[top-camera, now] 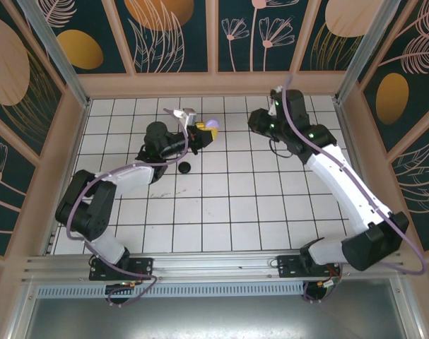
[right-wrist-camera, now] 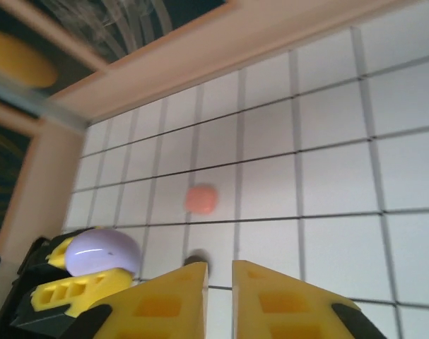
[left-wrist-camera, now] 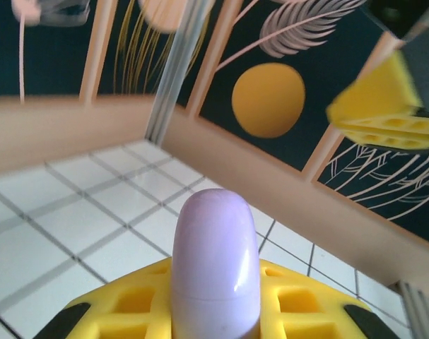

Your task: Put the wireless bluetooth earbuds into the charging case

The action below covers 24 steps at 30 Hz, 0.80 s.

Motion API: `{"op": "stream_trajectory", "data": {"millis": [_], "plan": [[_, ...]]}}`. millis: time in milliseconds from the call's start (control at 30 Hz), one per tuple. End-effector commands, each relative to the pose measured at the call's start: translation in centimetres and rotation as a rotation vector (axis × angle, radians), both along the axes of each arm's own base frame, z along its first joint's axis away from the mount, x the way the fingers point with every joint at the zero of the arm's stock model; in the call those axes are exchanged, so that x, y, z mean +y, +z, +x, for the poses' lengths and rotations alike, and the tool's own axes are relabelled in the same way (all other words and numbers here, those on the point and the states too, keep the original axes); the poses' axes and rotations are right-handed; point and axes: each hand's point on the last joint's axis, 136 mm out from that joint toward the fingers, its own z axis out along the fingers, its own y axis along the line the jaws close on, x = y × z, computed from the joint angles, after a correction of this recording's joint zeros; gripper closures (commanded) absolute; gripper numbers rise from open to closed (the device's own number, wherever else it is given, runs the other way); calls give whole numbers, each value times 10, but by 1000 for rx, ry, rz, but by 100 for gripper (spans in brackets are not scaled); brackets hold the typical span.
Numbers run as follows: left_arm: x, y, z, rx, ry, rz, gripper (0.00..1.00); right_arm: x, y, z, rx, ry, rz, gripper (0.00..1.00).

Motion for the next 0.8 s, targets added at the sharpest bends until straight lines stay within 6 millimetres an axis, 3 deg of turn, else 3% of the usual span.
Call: {"op": "stream_trajectory", "data": {"millis": [0, 133, 367, 533, 633, 700, 733, 767], "plan": [[-10, -56, -3, 316, 33, -18, 100, -12, -25, 1, 19, -73, -6, 79], [-13, -118, -3, 528, 112, 104, 100, -23, -46, -6, 50, -97, -49, 71], [2, -201, -8, 774, 222, 312, 93, -24, -58, -10, 71, -85, -62, 64], [4, -216, 1, 794, 261, 379, 78, -25, -52, -10, 58, -83, -60, 63], [7, -222, 2, 798, 273, 423, 61, -25, -45, -11, 49, -79, -60, 62], [11, -222, 4, 785, 291, 461, 41, -26, -40, -11, 40, -82, -62, 59], [13, -221, 5, 779, 300, 479, 26, -27, -38, -11, 36, -82, -64, 58], [15, -219, 6, 770, 309, 496, 2, -29, -36, -11, 34, -85, -66, 58]]}}
